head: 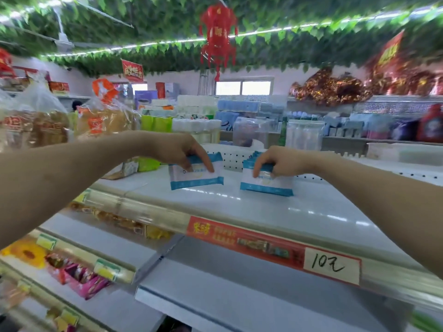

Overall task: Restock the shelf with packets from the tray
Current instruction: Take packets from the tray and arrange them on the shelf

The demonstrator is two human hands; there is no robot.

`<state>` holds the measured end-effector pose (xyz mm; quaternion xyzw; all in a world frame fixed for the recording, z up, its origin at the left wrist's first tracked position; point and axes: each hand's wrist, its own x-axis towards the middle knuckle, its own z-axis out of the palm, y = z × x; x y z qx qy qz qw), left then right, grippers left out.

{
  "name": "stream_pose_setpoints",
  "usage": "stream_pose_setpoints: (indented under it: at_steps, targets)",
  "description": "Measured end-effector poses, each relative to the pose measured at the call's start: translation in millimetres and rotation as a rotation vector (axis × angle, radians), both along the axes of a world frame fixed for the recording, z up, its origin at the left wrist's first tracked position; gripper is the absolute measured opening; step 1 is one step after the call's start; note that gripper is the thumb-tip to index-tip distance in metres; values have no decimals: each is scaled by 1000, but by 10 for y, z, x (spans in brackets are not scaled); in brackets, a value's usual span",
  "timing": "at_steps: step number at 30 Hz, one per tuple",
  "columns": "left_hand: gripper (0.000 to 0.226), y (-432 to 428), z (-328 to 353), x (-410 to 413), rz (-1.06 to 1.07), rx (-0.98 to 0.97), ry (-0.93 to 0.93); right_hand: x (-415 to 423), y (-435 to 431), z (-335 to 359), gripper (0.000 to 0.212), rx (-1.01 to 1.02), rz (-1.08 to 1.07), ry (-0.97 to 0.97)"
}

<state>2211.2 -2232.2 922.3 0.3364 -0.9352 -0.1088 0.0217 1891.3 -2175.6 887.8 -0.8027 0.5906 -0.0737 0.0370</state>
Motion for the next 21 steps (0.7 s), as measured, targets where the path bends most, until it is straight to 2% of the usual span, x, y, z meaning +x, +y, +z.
stream_pose_setpoints:
  at_steps: [2, 7, 15, 21]
  targets:
    - [51, -29, 3, -62, -23, 11, -1, -28, 13, -19, 54, -16, 12, 33]
    - [50, -110, 0, -219, -81, 20, 16, -73, -6, -208, 28, -152, 64, 72]
    - [49, -117, 0, -555, -179, 31, 51, -120, 122, -156, 49, -204, -39, -45]
    - [45, -32, -56, -965, -263, 30, 37, -381, 192, -40, 58, -263, -127, -45]
